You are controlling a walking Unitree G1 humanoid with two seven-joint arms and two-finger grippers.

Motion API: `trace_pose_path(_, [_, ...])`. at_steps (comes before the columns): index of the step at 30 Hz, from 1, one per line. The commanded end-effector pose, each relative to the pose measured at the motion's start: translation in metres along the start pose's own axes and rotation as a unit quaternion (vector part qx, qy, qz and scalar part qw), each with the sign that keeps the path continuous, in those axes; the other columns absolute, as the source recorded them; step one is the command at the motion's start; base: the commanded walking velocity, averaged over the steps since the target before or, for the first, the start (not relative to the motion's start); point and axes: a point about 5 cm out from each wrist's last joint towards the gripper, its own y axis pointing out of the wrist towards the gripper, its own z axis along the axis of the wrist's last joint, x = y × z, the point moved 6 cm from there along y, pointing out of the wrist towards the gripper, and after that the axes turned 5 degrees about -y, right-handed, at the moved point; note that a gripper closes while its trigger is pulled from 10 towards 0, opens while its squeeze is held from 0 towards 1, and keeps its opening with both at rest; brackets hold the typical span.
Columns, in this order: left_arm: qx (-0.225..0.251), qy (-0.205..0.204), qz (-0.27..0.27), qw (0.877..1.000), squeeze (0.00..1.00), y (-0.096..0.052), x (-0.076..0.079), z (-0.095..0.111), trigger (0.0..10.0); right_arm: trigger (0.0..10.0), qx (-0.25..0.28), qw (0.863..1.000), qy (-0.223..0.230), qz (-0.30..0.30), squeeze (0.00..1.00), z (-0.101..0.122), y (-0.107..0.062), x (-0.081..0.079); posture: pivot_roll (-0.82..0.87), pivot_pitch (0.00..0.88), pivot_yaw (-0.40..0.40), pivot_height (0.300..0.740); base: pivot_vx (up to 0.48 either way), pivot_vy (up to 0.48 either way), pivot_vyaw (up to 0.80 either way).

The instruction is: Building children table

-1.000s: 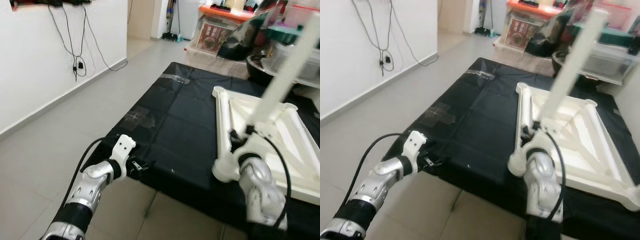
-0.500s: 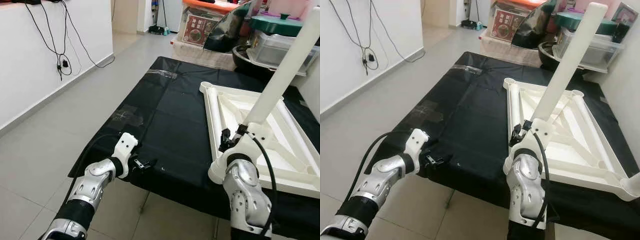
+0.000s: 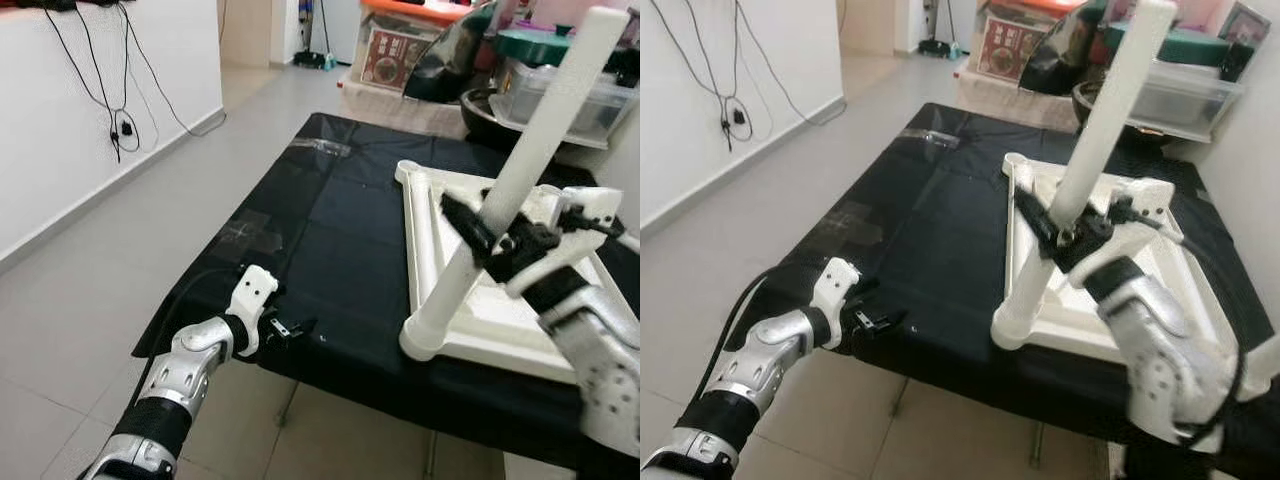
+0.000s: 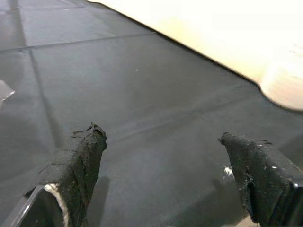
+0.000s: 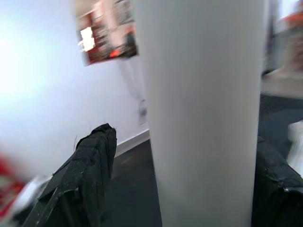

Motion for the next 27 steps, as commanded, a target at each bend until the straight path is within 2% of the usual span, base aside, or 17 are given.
trace_pose_path(1, [-0.001,0.005,-0.007,1.000,0.00,0.003,0.004,-0.001,10.0,10.0,-0.031,0.996,0.029,0.084,0.00,-0.020,0.010,-0.031,0.15,0.000,-0.135,0.740,0.000,0.000,0.00])
trace_pose_path(4, [-0.001,0.005,-0.006,1.000,0.00,0.003,0.004,-0.001,10.0,10.0,-0.046,0.993,0.030,0.105,0.00,-0.030,0.017,-0.035,0.16,0.000,-0.139,0.740,0.000,0.000,0.00])
trace_pose_path(5, [-0.001,0.006,-0.005,1.000,0.00,0.002,0.003,-0.001,10.0,8.8,-0.049,0.993,0.032,0.106,0.00,-0.033,0.019,-0.034,0.16,0.000,-0.139,0.740,0.000,0.000,0.00])
trace_pose_path(6, [-0.001,0.006,-0.004,1.000,0.00,0.002,0.002,-0.001,10.0,2.7,-0.049,0.994,0.033,0.096,0.00,-0.034,0.024,-0.028,0.16,0.000,-0.144,0.740,0.000,0.000,0.00])
trace_pose_path(7, [-0.001,0.006,-0.004,1.000,0.00,0.002,0.002,-0.001,10.0,2.7,-0.049,0.994,0.033,0.096,0.00,-0.034,0.024,-0.028,0.16,0.000,-0.144,0.740,0.000,0.000,0.00])
trace_pose_path(8, [-0.001,0.007,-0.002,1.000,0.00,0.001,0.001,-0.001,10.0,0.0,-0.046,0.995,0.040,0.075,0.00,-0.035,0.028,-0.017,0.17,0.000,-0.147,0.740,0.000,0.000,0.00])
trace_pose_path(9, [-0.001,0.007,-0.002,1.000,0.00,0.001,0.001,-0.001,10.0,0.0,-0.046,0.995,0.040,0.075,0.00,-0.035,0.028,-0.017,0.17,0.000,-0.147,0.740,0.000,0.000,0.00])
trace_pose_path(12, [-0.002,0.007,0.002,1.000,0.00,-0.001,-0.002,-0.001,10.0,0.0,-0.045,0.998,0.033,-0.035,0.00,-0.040,0.032,0.023,0.16,0.000,-0.148,0.740,0.000,0.000,0.00])
trace_pose_path(13, [-0.002,0.007,0.002,1.000,0.00,-0.001,-0.002,-0.001,10.0,0.0,-0.045,0.998,0.033,-0.035,0.00,-0.040,0.032,0.023,0.16,0.000,-0.148,0.740,0.000,0.000,0.00])
trace_pose_path(15, [-0.003,0.005,0.001,1.000,0.00,-0.001,0.000,-0.003,10.0,0.0,-0.059,0.980,0.036,-0.189,0.00,-0.053,0.023,0.063,0.15,0.000,-0.145,0.740,0.000,0.000,0.00])
trace_pose_path(16, [-0.003,0.005,0.001,1.000,0.00,-0.001,0.000,-0.003,10.0,0.0,-0.059,0.980,0.036,-0.189,0.00,-0.053,0.023,0.063,0.15,0.000,-0.145,0.740,0.000,0.000,0.00])
trace_pose_path(17, [-0.003,0.004,-0.001,1.000,0.00,0.000,0.002,-0.004,10.0,0.0,-0.071,0.962,0.041,-0.261,0.00,-0.062,0.013,0.079,0.15,0.000,-0.140,0.740,0.000,0.000,0.00])
trace_pose_path(18, [-0.003,0.003,-0.003,1.000,0.00,0.001,0.004,-0.004,10.0,0.0,-0.091,0.923,0.040,-0.371,0.00,-0.075,-0.010,0.100,0.15,0.000,-0.140,0.740,0.000,0.000,0.00])
trace_pose_path(19, [-0.003,0.003,-0.003,1.000,0.00,0.001,0.004,-0.004,10.0,0.0,-0.091,0.923,0.040,-0.371,0.00,-0.075,-0.010,0.100,0.15,0.000,-0.140,0.740,0.000,0.000,0.00])
trace_pose_path(21, [-0.001,0.003,-0.006,1.000,0.00,0.004,0.006,-0.003,10.0,0.0,-0.113,0.855,0.054,-0.504,0.00,-0.093,-0.049,0.111,0.15,0.000,-0.138,0.740,0.000,0.000,0.00])
trace_pose_path(26, [-0.001,0.004,-0.006,1.000,0.00,0.004,0.005,-0.002,10.0,0.0,-0.111,0.839,0.042,-0.530,0.00,-0.094,-0.057,0.103,0.15,0.000,-0.133,0.740,0.000,0.000,0.00])
trace_pose_path(27, [-0.001,0.005,-0.005,1.000,0.00,0.003,0.004,-0.001,10.0,0.0,-0.103,0.838,0.030,-0.535,0.00,-0.089,-0.056,0.088,0.15,0.000,-0.127,0.740,0.000,0.000,0.00])
